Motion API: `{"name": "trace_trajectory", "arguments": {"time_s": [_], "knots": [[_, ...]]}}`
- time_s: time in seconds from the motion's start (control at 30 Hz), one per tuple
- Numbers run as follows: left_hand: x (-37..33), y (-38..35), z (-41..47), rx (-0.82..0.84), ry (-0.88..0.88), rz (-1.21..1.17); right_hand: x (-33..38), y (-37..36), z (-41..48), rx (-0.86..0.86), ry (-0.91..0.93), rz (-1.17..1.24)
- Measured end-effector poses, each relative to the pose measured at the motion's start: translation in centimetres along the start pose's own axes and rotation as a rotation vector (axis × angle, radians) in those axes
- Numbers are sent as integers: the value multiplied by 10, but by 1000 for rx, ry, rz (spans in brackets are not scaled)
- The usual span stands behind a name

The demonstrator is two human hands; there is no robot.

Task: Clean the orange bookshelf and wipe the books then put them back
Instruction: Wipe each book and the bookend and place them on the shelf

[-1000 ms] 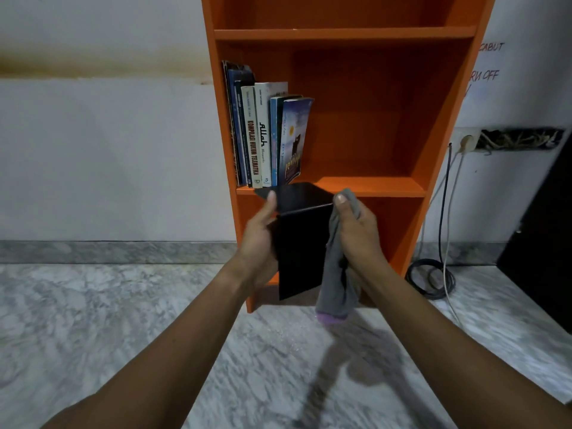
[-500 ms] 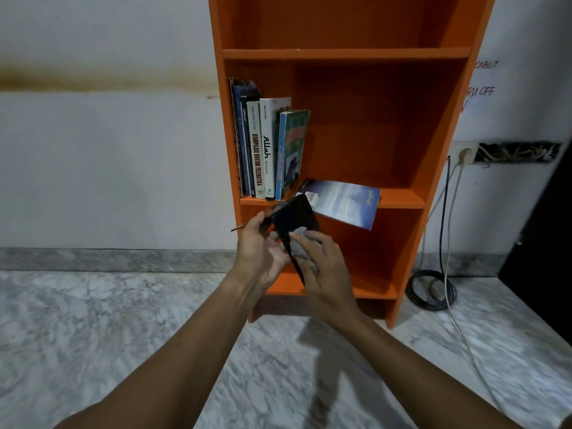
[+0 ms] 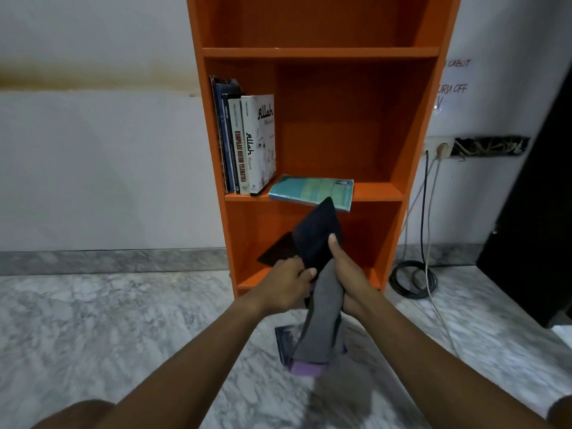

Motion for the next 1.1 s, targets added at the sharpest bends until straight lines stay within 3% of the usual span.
{"name": "trace_trajectory", "arguments": {"time_s": [0.2, 0.33, 0.53, 0.67, 0.83, 0.93, 1.03, 1.1], "knots": [[29, -5, -8, 93, -53, 433, -2, 25, -4, 74, -48, 273], [36, -13, -11, 179, -144, 704, -4, 37, -1, 12, -131, 311], [42, -21, -20, 143, -159, 697, -8, 36, -10, -78, -183, 204], [45, -21, -16, -35, -21, 446, -15, 32, -6, -102, -143, 261], [42, -21, -17, -168, 148, -419, -23, 26, -4, 56, -141, 264], [35, -26, -16, -230, 278, -704, -25, 24, -3, 24, -154, 275], [34, -36, -18, -284, 468, -1288, -31, 28, -1, -35, -143, 257], [38, -41, -23, -291, 525, -1296, -39, 37, 3, -70, -157, 232]]}}
Point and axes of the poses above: each hand's wrist, its own z-axis towards the middle knuckle, its own y-axis out of the back of the hand, x = y × z, the point moved 1 cm from there along z, towards the middle knuckle, and after that the axes turned 1 degree about -z, right-handed, at the moved point
